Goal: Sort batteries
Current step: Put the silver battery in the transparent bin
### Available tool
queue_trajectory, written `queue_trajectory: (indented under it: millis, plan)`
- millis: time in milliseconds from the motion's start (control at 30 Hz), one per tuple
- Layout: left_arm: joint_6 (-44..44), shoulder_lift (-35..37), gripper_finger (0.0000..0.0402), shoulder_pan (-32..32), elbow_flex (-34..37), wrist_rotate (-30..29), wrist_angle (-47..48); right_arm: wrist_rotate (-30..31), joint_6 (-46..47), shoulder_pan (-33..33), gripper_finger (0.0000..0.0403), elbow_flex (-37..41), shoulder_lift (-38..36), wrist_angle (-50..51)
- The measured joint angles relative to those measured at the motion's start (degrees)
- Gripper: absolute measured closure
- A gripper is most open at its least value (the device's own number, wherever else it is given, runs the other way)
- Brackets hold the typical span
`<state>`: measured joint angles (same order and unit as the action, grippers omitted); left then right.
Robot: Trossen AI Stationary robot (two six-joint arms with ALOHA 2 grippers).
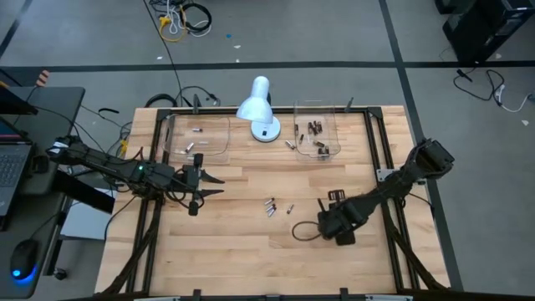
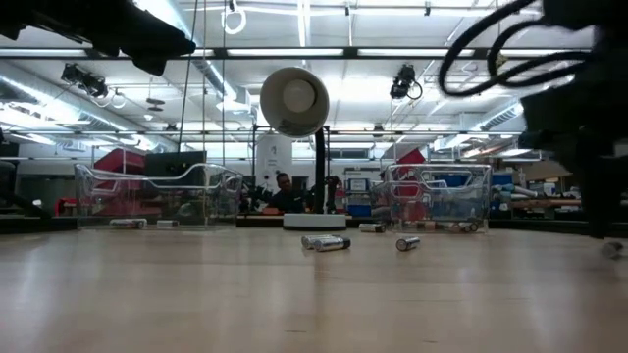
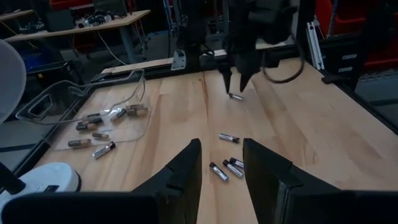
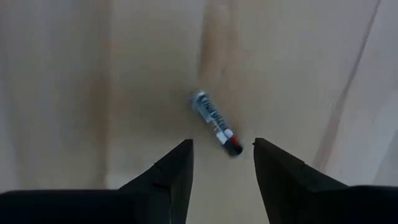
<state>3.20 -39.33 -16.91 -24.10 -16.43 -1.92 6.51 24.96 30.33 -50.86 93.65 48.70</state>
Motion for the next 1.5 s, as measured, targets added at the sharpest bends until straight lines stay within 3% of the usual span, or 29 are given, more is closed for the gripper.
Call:
queue_trajectory:
  millis: [267, 533, 667, 767, 967, 1200, 1500]
  plan:
    - [0.01, 0.0, 0.0286, 0.0, 0.0, -0.02, -0.02, -3.58, -2.63, -6.25, 0.0268, 5.03, -0.46, -7.86]
    - [-0.55, -0.07, 0.0286, 0.01, 0.0, -0.02, -1.06, -5.37, -2.41, -9.84, 0.0384, 5.27, -0.39, -9.03]
    - [-0.68, -0.83, 0.0286, 0.0, 0.0, -0.04, -3.16, -4.54, 2.21, -10.55, 0.0391, 5.22, -0.41, -10.79]
    - [0.24, -2.01, 0.0286, 0.02, 0.0, -0.2, -5.3, 0.6, 3.21, -9.02, 0.0396, 5.3, -0.88, -12.78]
    - [7.95, -7.73, 0.0286, 0.04, 0.0, -2.86, -14.94, 14.75, -4.31, -13.13, 0.0401, 2.62, -5.64, -36.53]
    - [8.18, -18.57, 0.0286, 0.02, -0.02, -0.18, -29.32, 18.15, -29.47, -14.65, 0.0402, -1.17, -2.82, -67.76]
    - [8.14, -26.82, 0.0286, 1.21, 0.0, -3.52, -40.99, 18.31, -34.47, -18.17, 0.0403, -2.38, -0.83, -73.4]
